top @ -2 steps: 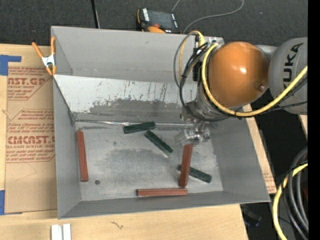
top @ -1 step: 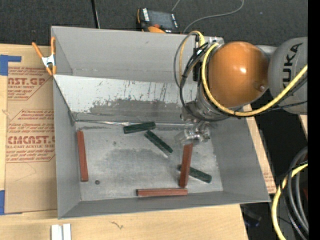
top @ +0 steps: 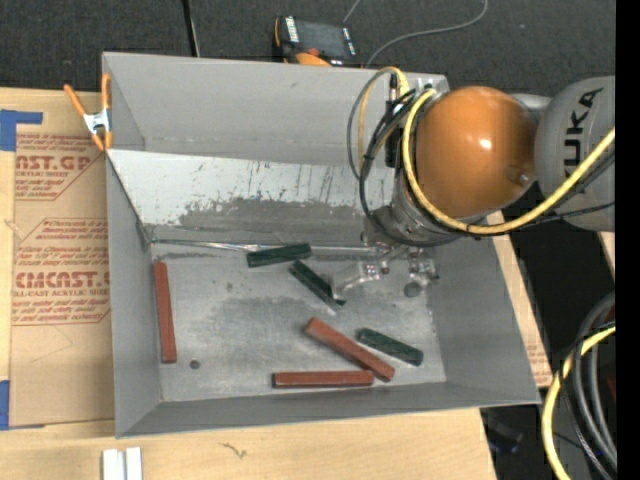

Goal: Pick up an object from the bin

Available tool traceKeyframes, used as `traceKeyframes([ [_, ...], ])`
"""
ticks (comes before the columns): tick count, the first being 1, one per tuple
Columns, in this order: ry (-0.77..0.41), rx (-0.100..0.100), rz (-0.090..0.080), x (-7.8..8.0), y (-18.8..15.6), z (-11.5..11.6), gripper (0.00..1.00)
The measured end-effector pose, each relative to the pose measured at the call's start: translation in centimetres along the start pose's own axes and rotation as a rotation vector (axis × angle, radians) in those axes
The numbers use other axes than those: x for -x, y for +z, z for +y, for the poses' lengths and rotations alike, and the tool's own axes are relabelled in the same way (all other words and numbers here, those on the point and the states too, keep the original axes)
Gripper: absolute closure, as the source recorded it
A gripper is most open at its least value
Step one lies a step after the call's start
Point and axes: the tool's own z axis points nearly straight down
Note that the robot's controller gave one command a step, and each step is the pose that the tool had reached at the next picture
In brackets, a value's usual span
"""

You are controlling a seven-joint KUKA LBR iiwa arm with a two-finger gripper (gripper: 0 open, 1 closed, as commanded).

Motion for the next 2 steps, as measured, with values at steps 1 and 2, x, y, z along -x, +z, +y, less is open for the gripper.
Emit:
traceKeyframes([
  [1,0.188,0.007,0.004,-1.2,-1.4,6.8,0.00],
  [2,0.293,0.014,0.004,3.9,11.3,7.2,0.00],
])
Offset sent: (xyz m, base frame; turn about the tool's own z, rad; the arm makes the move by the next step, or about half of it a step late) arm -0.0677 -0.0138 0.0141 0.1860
